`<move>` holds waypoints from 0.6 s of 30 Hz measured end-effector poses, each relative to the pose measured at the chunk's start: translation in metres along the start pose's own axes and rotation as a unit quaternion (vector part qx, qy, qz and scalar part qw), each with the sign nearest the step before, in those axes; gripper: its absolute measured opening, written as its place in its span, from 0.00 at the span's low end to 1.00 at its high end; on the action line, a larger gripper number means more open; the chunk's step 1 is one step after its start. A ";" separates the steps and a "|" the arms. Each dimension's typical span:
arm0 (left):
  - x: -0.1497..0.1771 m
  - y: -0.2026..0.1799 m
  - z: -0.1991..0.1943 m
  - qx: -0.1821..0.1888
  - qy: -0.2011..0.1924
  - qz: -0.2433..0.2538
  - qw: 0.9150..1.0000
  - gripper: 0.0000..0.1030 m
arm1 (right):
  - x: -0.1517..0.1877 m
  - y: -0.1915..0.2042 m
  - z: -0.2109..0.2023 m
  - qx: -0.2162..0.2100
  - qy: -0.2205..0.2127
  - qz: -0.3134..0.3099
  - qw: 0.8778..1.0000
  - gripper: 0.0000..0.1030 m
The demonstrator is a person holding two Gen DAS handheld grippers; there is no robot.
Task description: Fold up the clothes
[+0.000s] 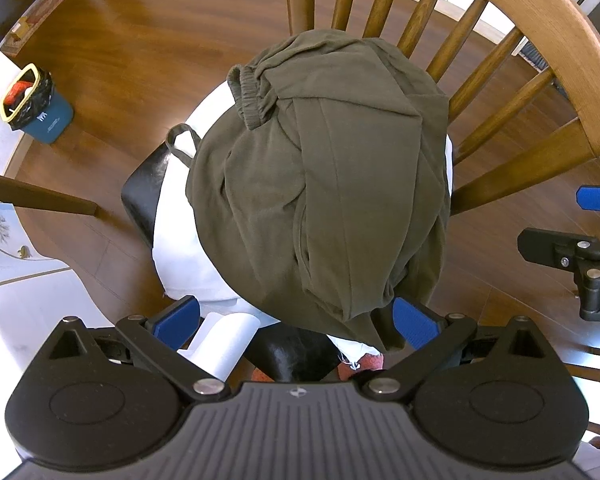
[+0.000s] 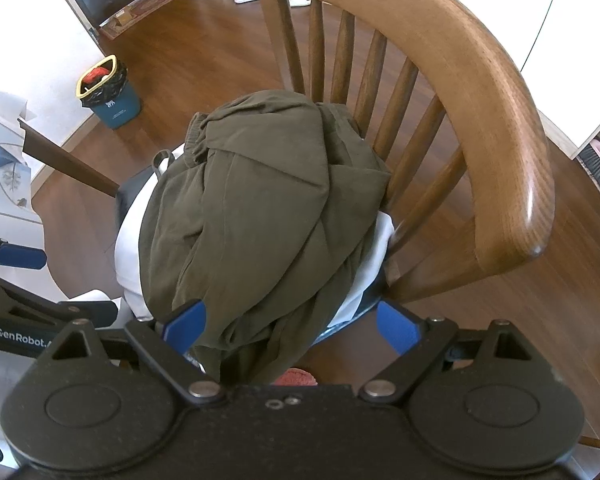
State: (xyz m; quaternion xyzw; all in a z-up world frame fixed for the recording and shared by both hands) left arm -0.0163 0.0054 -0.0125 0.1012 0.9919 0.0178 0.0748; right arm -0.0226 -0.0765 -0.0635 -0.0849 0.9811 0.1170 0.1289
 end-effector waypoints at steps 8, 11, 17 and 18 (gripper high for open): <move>0.002 -0.001 0.000 0.004 -0.002 0.000 1.000 1.00 | -0.001 0.000 0.000 -0.002 0.002 -0.003 1.000 1.00; 0.001 -0.001 0.000 0.005 0.000 -0.001 1.000 1.00 | -0.001 0.000 -0.001 -0.002 0.003 -0.004 1.000 1.00; 0.001 0.001 0.002 0.006 0.002 -0.003 1.000 1.00 | -0.002 0.002 0.001 -0.001 0.007 -0.007 1.000 1.00; 0.001 0.001 0.002 0.006 0.002 -0.004 1.000 1.00 | -0.003 0.002 0.001 0.000 0.008 -0.007 1.000 1.00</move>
Point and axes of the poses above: each gripper's, at about its wrist camera, not at the fingertips, and z roughly the way its jaws point, y to its left, x to its underside, the point moved 1 cm from there along z, roughly the way its jaws point, and after that the axes turned 12 degrees about z, right-handed, at the moved point
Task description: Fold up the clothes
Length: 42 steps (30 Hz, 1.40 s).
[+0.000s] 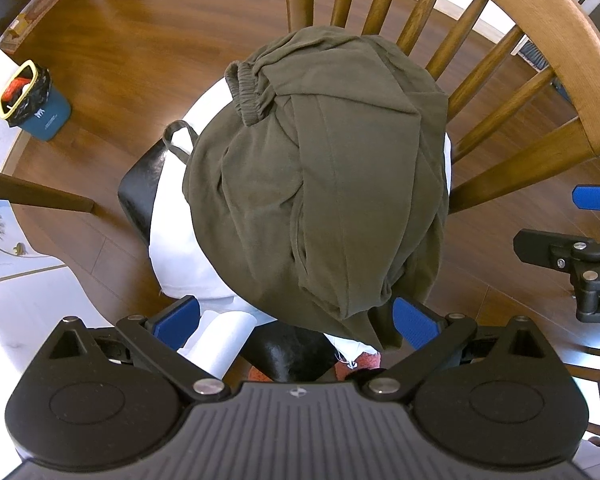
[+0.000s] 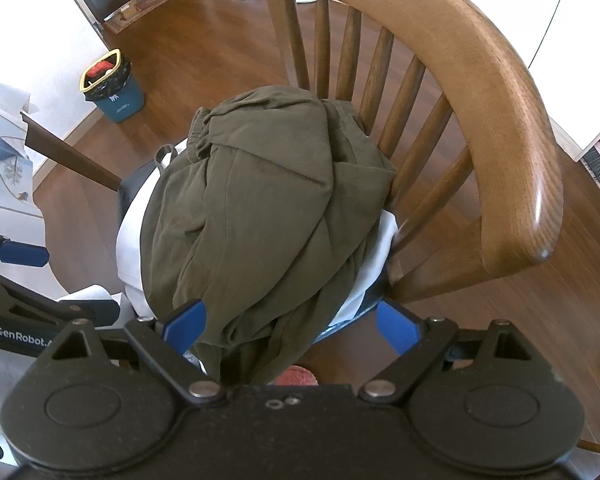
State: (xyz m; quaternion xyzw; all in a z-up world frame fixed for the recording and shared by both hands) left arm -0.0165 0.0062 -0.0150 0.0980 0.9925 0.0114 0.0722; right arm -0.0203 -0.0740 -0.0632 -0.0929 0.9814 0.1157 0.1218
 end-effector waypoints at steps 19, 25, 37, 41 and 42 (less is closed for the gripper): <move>-0.016 0.037 0.016 0.008 0.000 -0.041 0.999 1.00 | -0.032 -0.008 0.015 -0.006 -0.018 0.014 1.000 1.00; -0.029 0.069 0.024 -0.001 -0.047 -0.084 0.995 1.00 | -0.053 -0.012 0.049 -0.019 -0.020 0.013 1.000 1.00; -0.068 0.106 0.111 0.057 -0.057 -0.119 0.990 1.00 | -0.046 -0.007 0.136 -0.033 0.042 -0.022 0.998 1.00; -0.066 0.101 0.154 0.072 -0.035 -0.067 0.995 1.00 | -0.056 -0.005 0.155 -0.048 0.035 -0.019 0.998 1.00; -0.065 0.101 0.162 0.078 -0.030 -0.060 0.995 1.00 | -0.060 -0.005 0.158 -0.052 0.032 -0.016 0.998 1.00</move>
Point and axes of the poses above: each gripper's, at about its wrist camera, not at the fingertips, and z roughly the way its jaws point, y to its left, x to its underside, the point moved 1 cm from there along z, roughly the way its jaws point, and after that the axes turned 12 degrees about z, right-handed, at the moved point
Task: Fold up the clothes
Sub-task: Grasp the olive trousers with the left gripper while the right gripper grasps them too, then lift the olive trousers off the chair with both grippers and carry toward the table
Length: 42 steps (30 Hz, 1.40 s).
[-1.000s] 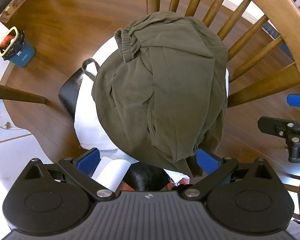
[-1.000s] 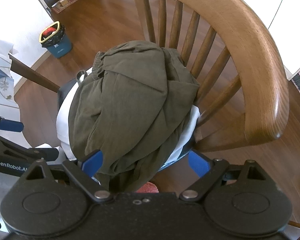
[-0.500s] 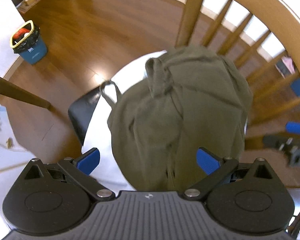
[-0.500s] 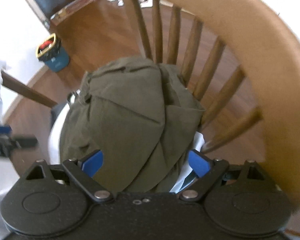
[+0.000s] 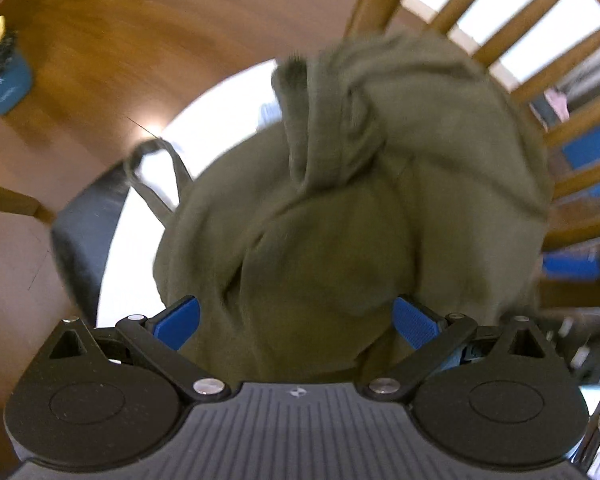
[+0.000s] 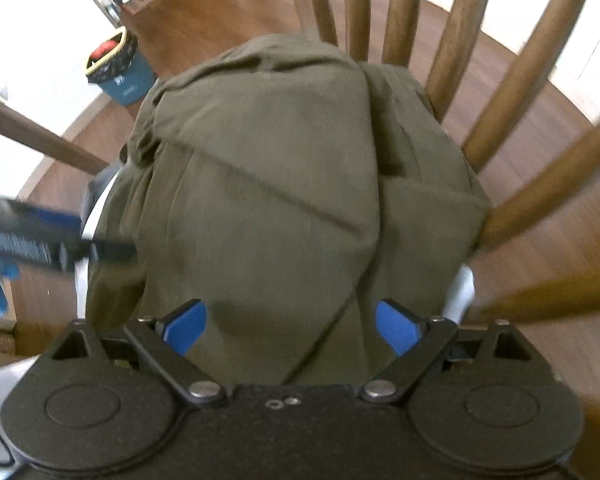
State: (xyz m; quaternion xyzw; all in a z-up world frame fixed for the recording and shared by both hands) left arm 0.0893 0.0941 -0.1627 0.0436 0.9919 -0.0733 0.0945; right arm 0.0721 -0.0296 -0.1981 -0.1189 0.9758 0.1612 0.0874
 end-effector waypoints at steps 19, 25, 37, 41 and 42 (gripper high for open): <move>0.006 -0.033 -0.010 0.025 0.002 0.001 1.000 0.07 | -0.017 0.027 -0.018 0.016 -0.005 -0.057 0.998 1.00; 0.015 -0.042 -0.093 0.045 -0.080 -0.016 0.996 0.05 | -0.022 0.021 -0.109 -0.054 -0.091 -0.076 0.991 1.00; 0.052 -0.067 -0.154 0.016 -0.104 -0.031 0.994 0.05 | 0.024 -0.031 -0.149 -0.038 -0.008 -0.070 0.997 1.00; 0.065 -0.073 -0.122 0.006 -0.055 -0.023 0.998 0.04 | 0.053 -0.060 -0.120 -0.008 0.042 -0.040 0.998 1.00; 0.065 -0.076 -0.118 0.003 -0.048 -0.014 0.999 0.04 | 0.052 -0.060 -0.117 -0.012 0.043 -0.041 0.998 1.00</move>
Point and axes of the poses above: each gripper's, at about its wrist camera, not at the fingertips, and z roughly the way its jaws point, y to its left, x to its underside, the point moved 1 cm from there along z, roughly the way its jaws point, and after that the axes turned 12 degrees about z, right-handed, at the moved point
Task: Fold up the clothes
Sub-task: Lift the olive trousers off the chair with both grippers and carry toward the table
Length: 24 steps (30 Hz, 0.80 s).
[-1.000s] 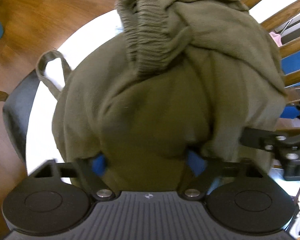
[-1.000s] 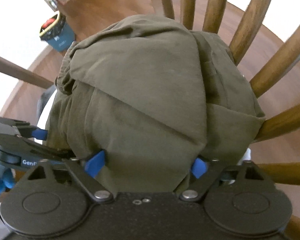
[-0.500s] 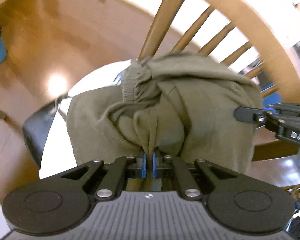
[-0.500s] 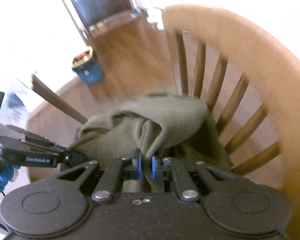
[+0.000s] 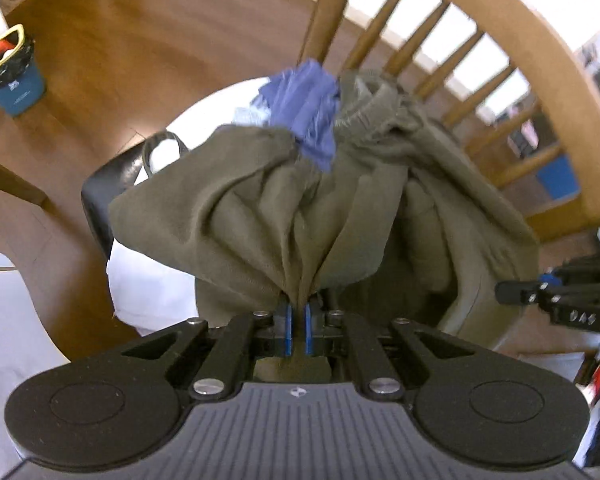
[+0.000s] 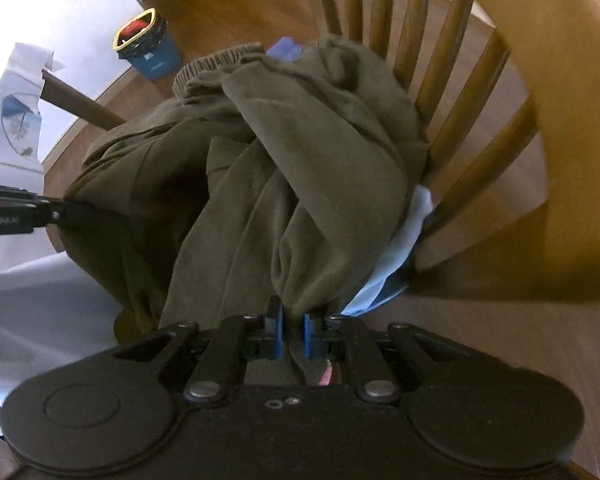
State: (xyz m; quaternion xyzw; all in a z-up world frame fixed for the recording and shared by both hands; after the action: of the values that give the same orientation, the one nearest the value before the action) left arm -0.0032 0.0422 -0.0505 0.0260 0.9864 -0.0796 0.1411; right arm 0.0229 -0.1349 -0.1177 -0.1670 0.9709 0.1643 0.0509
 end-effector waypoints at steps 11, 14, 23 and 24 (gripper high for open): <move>-0.002 0.011 0.051 -0.046 0.094 0.005 0.994 0.38 | -0.041 0.000 0.027 -0.039 0.001 0.021 0.999 1.00; -0.002 0.018 0.079 -0.046 0.123 0.007 0.991 0.65 | -0.045 0.001 0.040 -0.036 -0.014 0.023 0.999 1.00; -0.009 0.027 0.118 -0.045 0.140 -0.010 0.989 0.34 | -0.068 0.027 0.112 -0.035 0.028 0.041 0.998 1.00; -0.010 0.026 0.113 -0.040 0.132 -0.010 0.990 0.24 | -0.068 0.029 0.113 -0.041 0.033 0.037 0.998 1.00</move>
State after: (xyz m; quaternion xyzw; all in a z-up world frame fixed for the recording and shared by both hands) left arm 0.0389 0.0486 -0.1588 0.0202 0.9990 -0.0374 0.0099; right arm 0.0817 -0.0499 -0.2047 -0.1381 0.9700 0.2002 0.0057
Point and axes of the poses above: each gripper's, at about its wrist camera, not at the fingertips, and z roughly the way its jaws point, y to its left, x to its underside, the point moved 1 cm from there along z, roughly the way its jaws point, and after that the axes turned 12 degrees about z, right-handed, at the moved point
